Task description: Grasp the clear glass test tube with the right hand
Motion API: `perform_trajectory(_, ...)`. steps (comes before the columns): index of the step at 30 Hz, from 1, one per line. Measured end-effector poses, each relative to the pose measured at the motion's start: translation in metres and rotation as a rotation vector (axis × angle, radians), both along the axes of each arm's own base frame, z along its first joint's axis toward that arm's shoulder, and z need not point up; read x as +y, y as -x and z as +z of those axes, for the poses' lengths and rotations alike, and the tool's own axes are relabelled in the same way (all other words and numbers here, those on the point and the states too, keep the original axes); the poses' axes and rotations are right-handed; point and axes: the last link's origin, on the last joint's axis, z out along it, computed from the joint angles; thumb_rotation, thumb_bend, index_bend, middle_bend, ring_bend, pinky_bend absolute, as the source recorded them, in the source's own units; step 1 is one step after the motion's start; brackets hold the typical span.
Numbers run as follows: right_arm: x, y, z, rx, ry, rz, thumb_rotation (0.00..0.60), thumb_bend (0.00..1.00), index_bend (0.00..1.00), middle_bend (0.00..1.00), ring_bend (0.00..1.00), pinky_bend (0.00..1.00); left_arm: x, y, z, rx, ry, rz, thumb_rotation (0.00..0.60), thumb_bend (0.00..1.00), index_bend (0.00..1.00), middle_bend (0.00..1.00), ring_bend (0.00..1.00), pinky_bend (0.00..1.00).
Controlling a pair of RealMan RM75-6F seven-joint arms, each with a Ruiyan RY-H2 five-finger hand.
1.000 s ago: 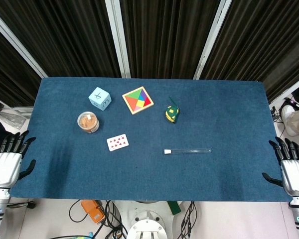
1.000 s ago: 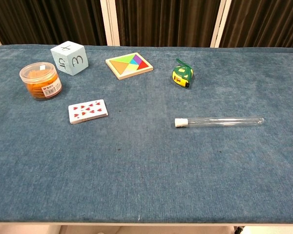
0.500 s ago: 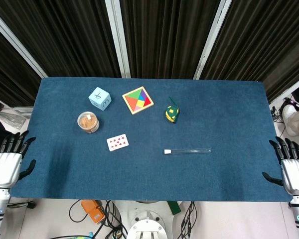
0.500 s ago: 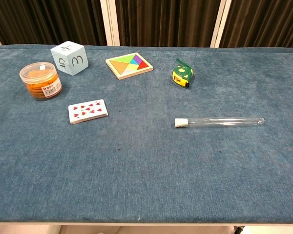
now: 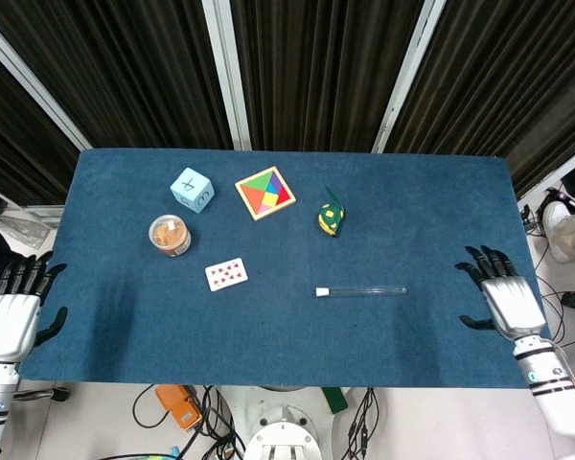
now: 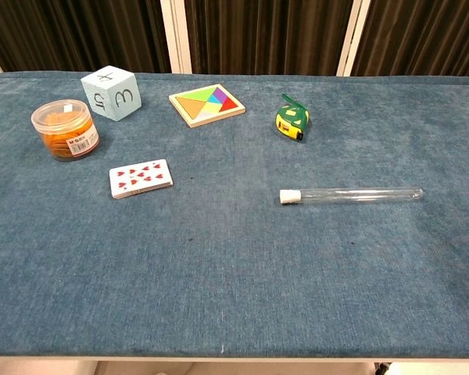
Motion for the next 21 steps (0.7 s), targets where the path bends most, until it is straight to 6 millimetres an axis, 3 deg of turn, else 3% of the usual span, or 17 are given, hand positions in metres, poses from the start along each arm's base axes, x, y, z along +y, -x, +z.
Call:
perform_trajectory(6, -0.039, -0.044, -0.041, 0.002, -0.134, 0.078, 0.600, 0.15, 0.39, 0.19, 0.12, 0.11, -0.001, 0.001, 0.001, -0.007, -0.004, 0.012, 0.600, 0.35, 0.16, 0.03, 0.00, 0.04)
perform_trajectory(12, -0.047, -0.078, -0.093, -0.012, -0.221, 0.127, 0.600, 0.15, 0.42, 0.25, 0.18, 0.11, 0.000, 0.002, 0.002, -0.017, -0.004, 0.023, 0.600, 0.35, 0.16, 0.03, 0.00, 0.04)
perform_trajectory(16, -0.051, -0.092, -0.119, -0.008, -0.272, 0.139, 0.600, 0.16, 0.45, 0.25, 0.18, 0.11, 0.000, 0.002, 0.003, -0.022, -0.005, 0.027, 0.600, 0.35, 0.16, 0.03, 0.00, 0.04)
perform_trajectory(21, -0.059, -0.093, -0.133, -0.002, -0.282, 0.111, 0.600, 0.23, 0.49, 0.25, 0.18, 0.11, 0.001, 0.003, 0.004, -0.030, -0.007, 0.033, 0.600, 0.35, 0.16, 0.03, 0.00, 0.04)
